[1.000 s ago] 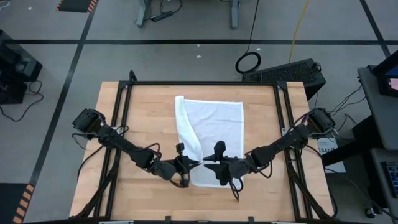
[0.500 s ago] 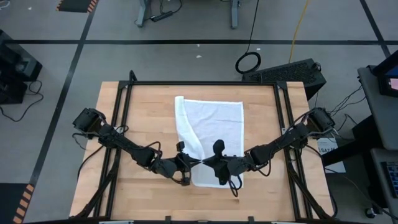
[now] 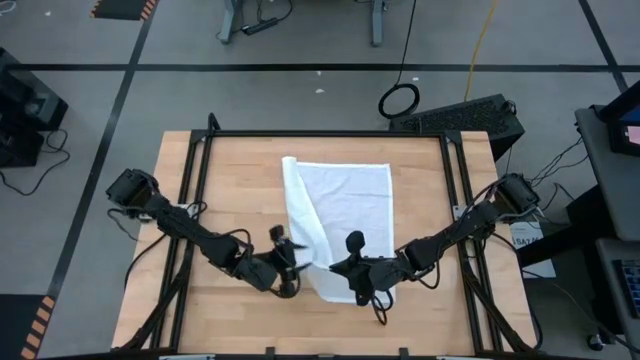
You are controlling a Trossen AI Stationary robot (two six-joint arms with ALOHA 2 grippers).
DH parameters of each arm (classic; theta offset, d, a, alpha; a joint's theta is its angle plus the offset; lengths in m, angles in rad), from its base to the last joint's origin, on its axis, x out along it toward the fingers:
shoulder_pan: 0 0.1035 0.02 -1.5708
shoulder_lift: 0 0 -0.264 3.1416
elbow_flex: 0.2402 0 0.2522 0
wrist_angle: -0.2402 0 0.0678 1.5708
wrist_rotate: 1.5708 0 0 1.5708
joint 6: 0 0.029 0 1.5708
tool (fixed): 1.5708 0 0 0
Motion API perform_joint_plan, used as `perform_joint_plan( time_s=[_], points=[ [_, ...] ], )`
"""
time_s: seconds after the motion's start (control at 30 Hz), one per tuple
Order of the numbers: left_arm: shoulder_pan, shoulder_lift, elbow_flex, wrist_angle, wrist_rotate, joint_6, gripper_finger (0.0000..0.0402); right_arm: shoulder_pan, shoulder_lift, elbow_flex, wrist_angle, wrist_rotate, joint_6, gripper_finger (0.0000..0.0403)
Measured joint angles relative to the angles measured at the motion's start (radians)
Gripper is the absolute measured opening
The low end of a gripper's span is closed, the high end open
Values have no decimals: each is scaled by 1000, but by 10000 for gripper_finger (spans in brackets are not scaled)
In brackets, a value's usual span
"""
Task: Roll napkin
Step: Fold the white table napkin
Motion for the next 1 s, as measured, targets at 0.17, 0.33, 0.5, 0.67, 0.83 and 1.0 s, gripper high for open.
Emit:
perform_joint_plan(
  time_s=[0.17, 0.33, 0.5, 0.67, 0.83, 1.0],
  points=[
    [31, -87, 0, -164, -202, 63, 256, 6, 0, 0, -55, -5, 137, 3],
    [142, -120, 0, -216, -188, 125, 257, 12, 0, 0, -105, -121, 256, 3],
    [294, -105, -5, -216, -116, 200, 257, 13, 0, 0, -161, -231, 362, 3],
    [471, -106, -5, -210, 1, 231, 258, 19, 0, 0, -207, -269, 439, 4],
    [656, -102, -5, -212, 172, 283, 258, 45, 1, 0, -217, -267, 455, 4],
    [838, -93, -6, -210, 355, 283, 258, 69, 1, 0, -221, -267, 486, 4]
  ],
)
